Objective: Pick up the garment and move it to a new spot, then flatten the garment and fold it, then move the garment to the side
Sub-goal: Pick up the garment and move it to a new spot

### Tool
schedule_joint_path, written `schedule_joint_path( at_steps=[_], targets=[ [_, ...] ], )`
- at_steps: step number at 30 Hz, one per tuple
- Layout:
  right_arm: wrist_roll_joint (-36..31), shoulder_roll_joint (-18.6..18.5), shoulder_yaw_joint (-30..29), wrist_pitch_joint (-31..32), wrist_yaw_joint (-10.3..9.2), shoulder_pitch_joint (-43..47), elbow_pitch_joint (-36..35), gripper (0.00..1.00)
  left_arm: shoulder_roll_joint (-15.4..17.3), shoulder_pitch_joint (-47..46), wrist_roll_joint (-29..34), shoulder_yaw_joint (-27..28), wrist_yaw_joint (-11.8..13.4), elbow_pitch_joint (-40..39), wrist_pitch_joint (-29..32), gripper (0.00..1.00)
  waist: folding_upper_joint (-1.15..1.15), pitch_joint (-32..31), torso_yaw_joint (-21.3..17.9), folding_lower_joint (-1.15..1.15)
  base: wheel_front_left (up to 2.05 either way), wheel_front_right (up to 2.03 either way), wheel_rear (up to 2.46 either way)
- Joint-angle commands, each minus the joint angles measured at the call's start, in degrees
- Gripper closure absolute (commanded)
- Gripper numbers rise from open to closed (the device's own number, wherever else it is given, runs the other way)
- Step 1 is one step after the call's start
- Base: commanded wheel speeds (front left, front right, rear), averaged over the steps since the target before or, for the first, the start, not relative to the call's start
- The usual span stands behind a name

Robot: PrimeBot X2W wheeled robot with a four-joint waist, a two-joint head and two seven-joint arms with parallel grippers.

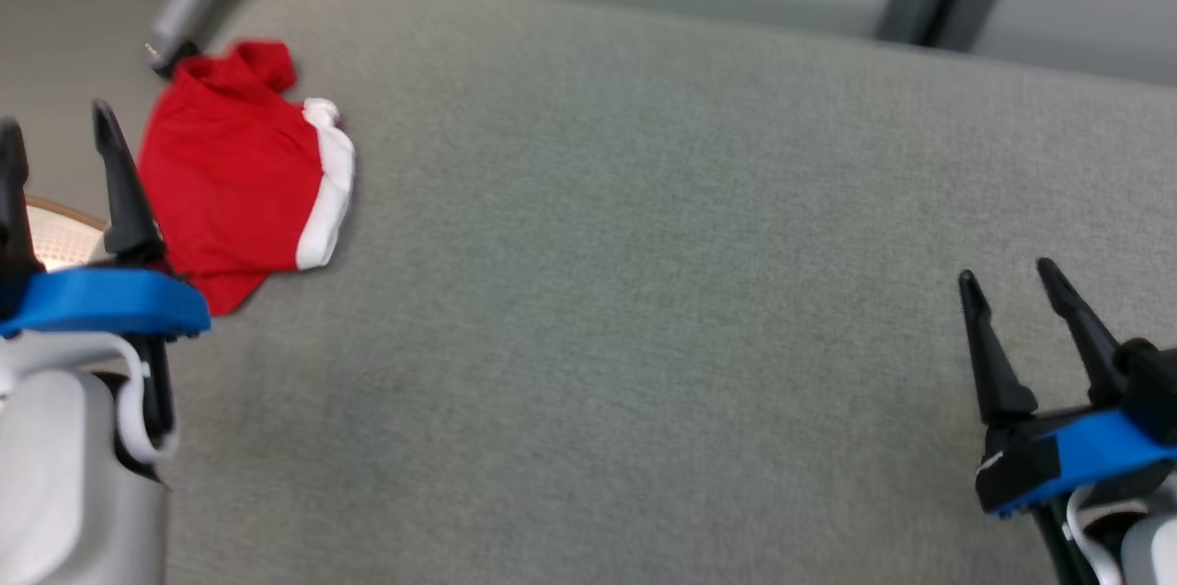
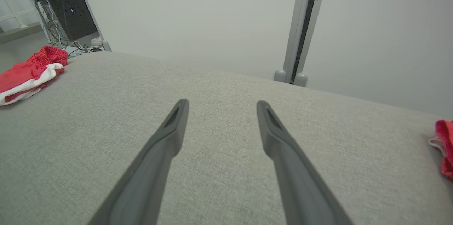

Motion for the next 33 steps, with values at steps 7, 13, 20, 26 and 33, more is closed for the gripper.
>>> schedule_joint_path(
  at_steps=[7, 13, 20, 26, 33],
  targets=[
    [-0.6, -2.2, -2.1, 3.0, 0.03, -2.5, -7.5, 0.00, 3.7, -13.6, -1.3, 0.5, -2.3, 10.9, 1.4, 0.00, 0.00, 8.6, -4.2, -0.01, 0.00, 0.00, 0.00],
    [-0.1, -3.7, -4.1, 5.0, 0.03, -3.1, -11.9, 0.00, 5.2, -21.6, -1.8, -0.6, -4.4, 23.0, 3.4, 0.00, 0.00, 14.5, -6.0, -0.01, 0.00, 0.00, 0.00],
    [0.2, -4.6, -5.1, 5.8, 0.03, -3.9, -13.9, 0.00, 4.0, -25.6, -2.1, -2.9, -6.5, 35.8, 7.0, 0.00, 0.00, 17.6, -6.2, -0.01, 0.00, 0.00, 0.00],
    [0.2, -5.0, -4.9, 6.2, 0.03, -4.6, -14.2, 0.00, 3.2, -27.5, -3.9, -3.7, -8.4, 44.0, 9.8, 0.00, 0.00, 18.0, -6.2, -0.01, 0.00, 0.00, 0.00],
    [0.3, -4.8, -4.3, 6.1, 0.03, -4.9, -13.2, 0.00, 2.4, -27.7, -5.6, -5.0, -9.7, 50.7, 14.7, 1.00, 0.00, 16.8, -6.9, -0.01, 0.00, 0.00, 0.00]
  ],
)
